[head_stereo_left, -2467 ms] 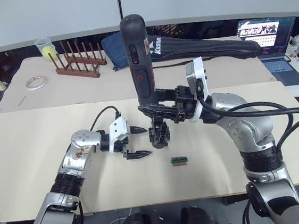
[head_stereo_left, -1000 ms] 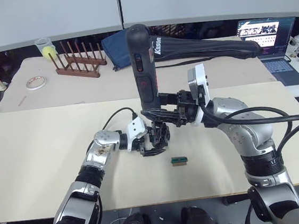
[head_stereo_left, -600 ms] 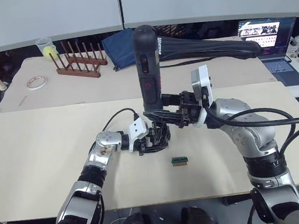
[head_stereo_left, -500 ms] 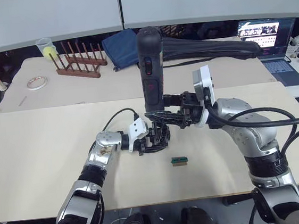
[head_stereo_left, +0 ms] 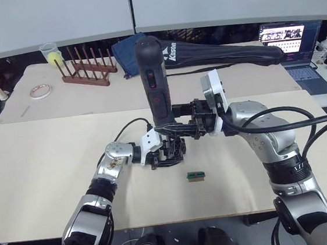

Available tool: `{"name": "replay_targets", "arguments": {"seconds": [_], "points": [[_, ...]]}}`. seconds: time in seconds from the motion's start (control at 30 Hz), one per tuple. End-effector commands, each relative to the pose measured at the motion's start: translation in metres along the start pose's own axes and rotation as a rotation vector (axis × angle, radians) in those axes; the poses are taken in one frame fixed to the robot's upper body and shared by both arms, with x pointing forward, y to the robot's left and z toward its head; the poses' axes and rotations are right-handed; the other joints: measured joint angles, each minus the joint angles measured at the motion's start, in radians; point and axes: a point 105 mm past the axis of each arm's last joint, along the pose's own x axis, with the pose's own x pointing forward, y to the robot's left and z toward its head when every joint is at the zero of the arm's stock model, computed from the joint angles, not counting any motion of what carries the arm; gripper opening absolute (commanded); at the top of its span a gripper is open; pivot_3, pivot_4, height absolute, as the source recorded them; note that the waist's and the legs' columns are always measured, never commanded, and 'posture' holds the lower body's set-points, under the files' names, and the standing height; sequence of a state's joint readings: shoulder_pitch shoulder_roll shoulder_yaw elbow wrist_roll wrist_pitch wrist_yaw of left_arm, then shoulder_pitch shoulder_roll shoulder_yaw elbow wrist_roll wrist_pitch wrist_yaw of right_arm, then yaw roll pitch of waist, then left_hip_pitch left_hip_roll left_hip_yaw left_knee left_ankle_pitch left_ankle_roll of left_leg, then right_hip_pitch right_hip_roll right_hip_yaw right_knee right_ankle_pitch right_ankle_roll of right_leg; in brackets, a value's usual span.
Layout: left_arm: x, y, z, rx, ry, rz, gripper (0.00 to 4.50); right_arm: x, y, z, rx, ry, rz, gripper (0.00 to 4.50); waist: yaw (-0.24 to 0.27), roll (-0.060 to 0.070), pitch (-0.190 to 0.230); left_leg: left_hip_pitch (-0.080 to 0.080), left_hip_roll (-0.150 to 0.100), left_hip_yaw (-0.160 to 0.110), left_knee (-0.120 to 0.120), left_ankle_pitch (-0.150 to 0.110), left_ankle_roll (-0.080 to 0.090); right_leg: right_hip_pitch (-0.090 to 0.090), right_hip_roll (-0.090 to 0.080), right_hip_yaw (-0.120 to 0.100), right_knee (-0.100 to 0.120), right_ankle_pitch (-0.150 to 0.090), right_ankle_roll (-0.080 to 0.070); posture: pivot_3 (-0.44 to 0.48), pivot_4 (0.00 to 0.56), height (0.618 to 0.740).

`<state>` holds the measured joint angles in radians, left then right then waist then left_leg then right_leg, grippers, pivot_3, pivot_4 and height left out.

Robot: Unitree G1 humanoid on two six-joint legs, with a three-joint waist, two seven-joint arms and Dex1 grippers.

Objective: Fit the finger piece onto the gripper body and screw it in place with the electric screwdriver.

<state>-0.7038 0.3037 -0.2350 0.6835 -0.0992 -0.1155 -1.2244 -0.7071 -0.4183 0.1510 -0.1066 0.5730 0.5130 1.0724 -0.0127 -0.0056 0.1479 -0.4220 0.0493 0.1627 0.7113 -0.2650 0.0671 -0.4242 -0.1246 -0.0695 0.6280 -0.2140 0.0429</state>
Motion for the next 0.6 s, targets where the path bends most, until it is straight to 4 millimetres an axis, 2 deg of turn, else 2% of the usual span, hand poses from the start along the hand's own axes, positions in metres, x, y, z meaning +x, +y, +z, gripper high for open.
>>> {"name": "replay_targets", "arguments": {"seconds": [0.03, 0.23, 0.6], "points": [[-0.004, 0.01, 0.014, 0.045, -0.022, 0.03, 2.36, -0.011, -0.005, -0.056, 0.153, 0.186, -0.048, 1.95, 0.0, -0.001, -0.001, 0.0, 0.0, 0.0, 0.0, 0.0, 0.0, 0.0, 0.0, 0.0, 0.0, 0.0, 0.0, 0.0, 0.15, 0.74], [-0.005, 0.011, 0.014, 0.048, -0.022, 0.032, 2.36, -0.016, -0.009, -0.068, 0.257, 0.235, -0.079, 1.94, -0.001, -0.002, -0.004, 0.001, 0.0, 0.0, 0.0, 0.0, 0.0, 0.0, 0.0, 0.0, 0.0, 0.0, 0.0, 0.0, 0.15, 0.74], [-0.006, 0.012, 0.016, 0.05, -0.022, 0.033, 2.36, -0.019, -0.011, -0.074, 0.187, 0.247, -0.088, 1.94, -0.001, -0.007, -0.011, 0.001, 0.001, 0.0, -0.001, -0.001, 0.002, 0.001, -0.001, 0.0, 0.0, 0.0, -0.001, 0.0, 0.15, 0.74]]}}
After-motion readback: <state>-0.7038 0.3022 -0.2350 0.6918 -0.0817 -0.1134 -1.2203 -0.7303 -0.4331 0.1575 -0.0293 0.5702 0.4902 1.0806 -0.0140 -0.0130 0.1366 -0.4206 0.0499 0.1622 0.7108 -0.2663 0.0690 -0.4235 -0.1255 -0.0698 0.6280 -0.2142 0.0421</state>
